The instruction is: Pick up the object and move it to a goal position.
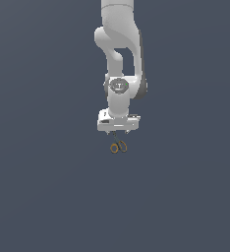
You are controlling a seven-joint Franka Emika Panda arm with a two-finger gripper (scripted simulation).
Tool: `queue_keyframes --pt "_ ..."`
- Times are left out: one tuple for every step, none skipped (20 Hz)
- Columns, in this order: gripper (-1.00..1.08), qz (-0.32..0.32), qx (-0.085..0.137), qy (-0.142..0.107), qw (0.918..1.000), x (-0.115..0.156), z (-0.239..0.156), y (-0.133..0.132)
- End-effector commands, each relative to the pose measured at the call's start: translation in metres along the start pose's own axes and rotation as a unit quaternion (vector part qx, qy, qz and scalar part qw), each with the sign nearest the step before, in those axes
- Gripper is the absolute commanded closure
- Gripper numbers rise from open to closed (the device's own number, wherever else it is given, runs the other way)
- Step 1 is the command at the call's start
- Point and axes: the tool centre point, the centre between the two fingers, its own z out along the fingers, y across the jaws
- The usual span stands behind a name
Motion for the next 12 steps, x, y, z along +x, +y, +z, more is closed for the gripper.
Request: queue_keyframes --pt "-0.92 -0.001 0.000 0.001 1.0000 -0.003 0.002 0.000" --pt "-0.92 -0.001 0.000 0.001 1.0000 -0.003 0.002 0.000" --pt "-0.92 0.000 0.000 0.000 1.0000 -0.002 0.001 0.000" --pt "-0.92 0.000 0.000 0.000 1.0000 -0.002 0.002 0.000" --pt "-0.92 0.000 0.000 0.000 1.0000 -0.002 0.003 0.000" --pt "-0.92 0.000 0.000 0.000 1.0000 -0.002 0.004 0.000" --pt "-0.92 0.000 0.000 0.000 1.0000 -0.002 0.006 0.000" --pt "-0.92 0.000 0.000 0.000 1.0000 -0.002 0.009 0.000" --pt "-0.92 0.000 0.000 0.000 1.0000 -0.003 0.012 0.000" --pt "-0.92 0.000 0.000 0.000 1.0000 -0.003 0.016 0.000" --pt "-0.92 0.000 0.000 0.000 1.0000 -0.003 0.020 0.000" --pt "-0.92 0.000 0.000 0.000 1.0000 -0.003 0.025 0.000"
